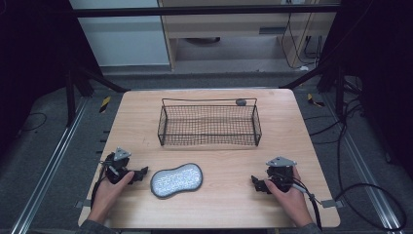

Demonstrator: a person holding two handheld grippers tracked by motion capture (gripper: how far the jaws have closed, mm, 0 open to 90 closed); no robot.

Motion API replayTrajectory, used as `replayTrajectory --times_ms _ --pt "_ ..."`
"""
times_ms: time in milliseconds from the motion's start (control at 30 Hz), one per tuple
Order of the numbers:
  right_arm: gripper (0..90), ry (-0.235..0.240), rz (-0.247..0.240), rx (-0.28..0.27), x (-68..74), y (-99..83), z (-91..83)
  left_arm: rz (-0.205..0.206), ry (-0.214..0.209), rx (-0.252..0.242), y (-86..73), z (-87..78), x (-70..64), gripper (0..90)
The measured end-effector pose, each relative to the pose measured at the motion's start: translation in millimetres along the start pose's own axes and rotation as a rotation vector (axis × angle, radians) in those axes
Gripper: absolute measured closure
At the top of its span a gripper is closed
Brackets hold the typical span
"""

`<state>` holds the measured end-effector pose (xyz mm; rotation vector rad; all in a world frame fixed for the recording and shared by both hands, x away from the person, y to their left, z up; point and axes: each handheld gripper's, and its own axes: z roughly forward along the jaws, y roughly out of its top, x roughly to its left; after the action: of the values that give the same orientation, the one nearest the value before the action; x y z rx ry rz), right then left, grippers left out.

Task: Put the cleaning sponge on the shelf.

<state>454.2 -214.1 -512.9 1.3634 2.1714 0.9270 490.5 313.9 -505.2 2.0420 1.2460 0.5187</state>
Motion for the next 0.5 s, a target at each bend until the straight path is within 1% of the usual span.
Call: replayTrajectory --times_ms 67,100,133,167,200,233,267,300,333,367,400,500 --pt "0.4 -0.005 -0.003 0.003 -0.2 0.8 0.9 -0.002 0.008 -0.019 0.6 -4.4 0.8 3.0" --pt "0.4 -0.008 -0.004 0.005 -0.4 1.3 1.2 -0.004 0.002 -0.031 1.3 -6.8 1.0 2.8" --pt "0.4 -0.008 -0.003 0.005 -0.3 1.5 1.4 -0.013 -0.004 -0.053 2.5 -11.3 0.7 2.8" --pt "0.3 -0.008 -0.002 0.004 -0.3 1.6 1.5 -0.013 -0.004 -0.053 2.5 -11.3 0.7 2.9" --pt "0.4 -0.008 -0.003 0.003 -0.3 1.4 1.5 -0.011 -0.006 -0.062 3.4 -14.1 0.1 2.7" --pt "0.4 -0.009 -0.004 0.0 -0.4 1.0 1.5 -0.004 -0.007 -0.083 5.1 -19.4 -2.6 2.6" --pt "0.4 -0.008 -0.003 -0.002 -0.3 0.7 1.5 -0.004 -0.007 -0.083 5.1 -19.4 -2.6 2.5" --pt "0.4 -0.008 -0.003 -0.003 -0.3 0.7 1.5 0.01 -0.014 -0.1 6.9 -24.4 -7.0 2.3" --pt "0.4 -0.008 -0.003 -0.002 -0.3 0.7 1.5 0.01 -0.014 -0.1 6.9 -24.4 -7.0 2.3" --pt "0.4 -0.008 -0.003 -0.003 -0.3 0.7 1.5 0.029 -0.016 -0.105 9.4 -27.3 -11.4 2.4" --pt "0.4 -0.008 -0.003 -0.002 -0.3 0.7 1.5 0.029 -0.016 -0.105 9.4 -27.3 -11.4 2.5" --pt "0.4 -0.008 -0.003 -0.003 -0.3 0.7 1.5 0.057 -0.02 -0.104 14.3 -31.4 -17.1 3.2"
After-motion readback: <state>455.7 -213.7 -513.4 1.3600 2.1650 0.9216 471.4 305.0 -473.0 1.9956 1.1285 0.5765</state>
